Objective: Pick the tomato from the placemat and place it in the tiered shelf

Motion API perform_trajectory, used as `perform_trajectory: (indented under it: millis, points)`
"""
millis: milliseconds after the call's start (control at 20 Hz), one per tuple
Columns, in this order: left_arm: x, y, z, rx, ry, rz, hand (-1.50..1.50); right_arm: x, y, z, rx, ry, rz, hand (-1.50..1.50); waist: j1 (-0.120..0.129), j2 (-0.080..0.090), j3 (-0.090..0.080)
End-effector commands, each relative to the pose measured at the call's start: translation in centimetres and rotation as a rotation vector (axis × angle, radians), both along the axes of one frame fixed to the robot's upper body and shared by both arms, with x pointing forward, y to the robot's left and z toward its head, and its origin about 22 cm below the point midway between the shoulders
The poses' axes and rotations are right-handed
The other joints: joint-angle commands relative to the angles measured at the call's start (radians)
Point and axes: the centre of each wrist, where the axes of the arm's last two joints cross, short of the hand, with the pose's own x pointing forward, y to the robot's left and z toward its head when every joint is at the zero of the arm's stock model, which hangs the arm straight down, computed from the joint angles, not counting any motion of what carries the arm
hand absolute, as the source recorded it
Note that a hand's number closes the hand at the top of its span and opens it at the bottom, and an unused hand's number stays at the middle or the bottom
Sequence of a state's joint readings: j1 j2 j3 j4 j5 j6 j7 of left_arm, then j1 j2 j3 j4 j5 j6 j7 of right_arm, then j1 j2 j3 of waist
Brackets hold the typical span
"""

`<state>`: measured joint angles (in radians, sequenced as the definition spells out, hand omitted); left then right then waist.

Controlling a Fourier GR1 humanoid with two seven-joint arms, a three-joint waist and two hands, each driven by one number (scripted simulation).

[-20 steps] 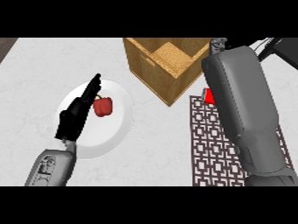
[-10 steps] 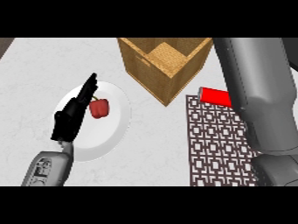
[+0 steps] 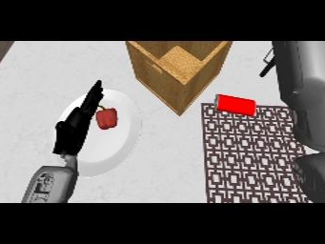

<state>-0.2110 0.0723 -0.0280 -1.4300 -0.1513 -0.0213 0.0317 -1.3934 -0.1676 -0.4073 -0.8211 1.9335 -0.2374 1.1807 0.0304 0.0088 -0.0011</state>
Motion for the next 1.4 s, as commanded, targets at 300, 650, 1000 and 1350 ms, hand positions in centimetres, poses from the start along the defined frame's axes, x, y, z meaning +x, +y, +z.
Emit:
perform_trajectory:
  millis: [300, 650, 1000, 1350]
  points:
    - [0.7, 0.3, 0.9, -0.008, -0.008, 0.002, 0.0, 0.4, -3.1, 2.8, 0.027, -0.054, -0.143, 1.5, -0.009, -0.002, 0.0]
    - [-0.8, -1.2, -0.8, 0.001, -0.002, -0.009, 0.0, 1.5, -7.2, -0.1, -0.032, 0.013, -0.187, 1.5, -0.008, 0.0, 0.001]
    - [-0.6, -0.9, 0.4, 0.002, 0.009, -0.015, 0.0, 1.9, -12.6, -1.3, -0.156, 0.11, -0.194, 1.5, 0.005, 0.004, 0.001]
    - [0.1, -0.2, 0.0, -0.003, 0.0, -0.003, 0.0, 1.1, -13.8, -1.5, -0.07, -0.214, -0.123, 1.5, 0.004, 0.009, 0.004]
